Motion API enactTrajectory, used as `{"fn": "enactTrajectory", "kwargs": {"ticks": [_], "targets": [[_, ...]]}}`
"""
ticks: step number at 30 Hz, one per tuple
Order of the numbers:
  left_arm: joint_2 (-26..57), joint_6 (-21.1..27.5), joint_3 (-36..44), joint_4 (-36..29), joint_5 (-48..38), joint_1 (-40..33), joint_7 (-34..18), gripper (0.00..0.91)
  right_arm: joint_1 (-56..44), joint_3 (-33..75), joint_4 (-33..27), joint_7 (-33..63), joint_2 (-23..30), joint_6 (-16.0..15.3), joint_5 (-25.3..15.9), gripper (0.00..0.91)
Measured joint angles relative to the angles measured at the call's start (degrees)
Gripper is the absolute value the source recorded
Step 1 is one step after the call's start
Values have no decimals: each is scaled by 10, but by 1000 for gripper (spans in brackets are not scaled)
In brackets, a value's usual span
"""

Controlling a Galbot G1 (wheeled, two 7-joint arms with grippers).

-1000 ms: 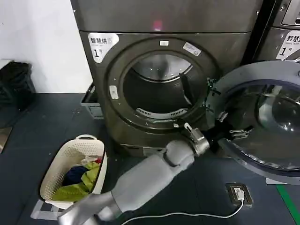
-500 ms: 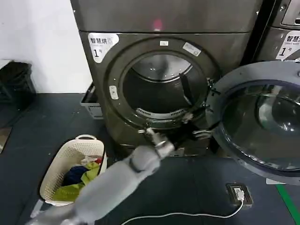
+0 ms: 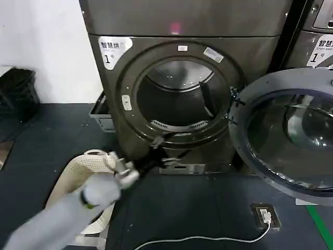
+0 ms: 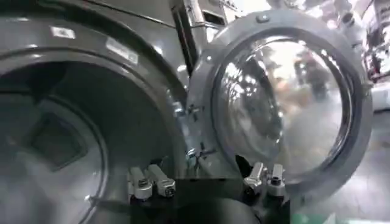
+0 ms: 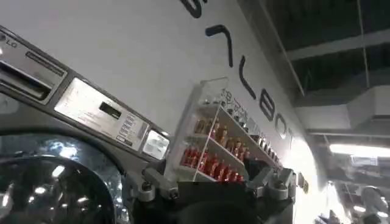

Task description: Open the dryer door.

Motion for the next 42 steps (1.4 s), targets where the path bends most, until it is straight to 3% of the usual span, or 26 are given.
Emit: {"fn": "enactTrajectory", "kwargs": {"ticks": [8, 10, 21, 25, 42], "targets": [[148, 86, -56, -71, -70, 46, 27, 907, 6, -1, 0, -1, -2, 2, -4, 907], [185, 79, -78, -79, -63, 64, 50, 907, 7, -1, -1, -2, -2, 2, -5, 907], [347, 195, -175, -89, 26, 127, 216, 907, 1, 13, -13, -5, -12, 5, -16, 907], [374, 219, -194, -72, 51, 127, 240, 907, -2, 18, -13, -6, -13, 6, -15, 907], [389, 208, -176, 48, 181, 134, 325, 907, 7, 12, 3, -13, -2, 2, -17, 907]]}}
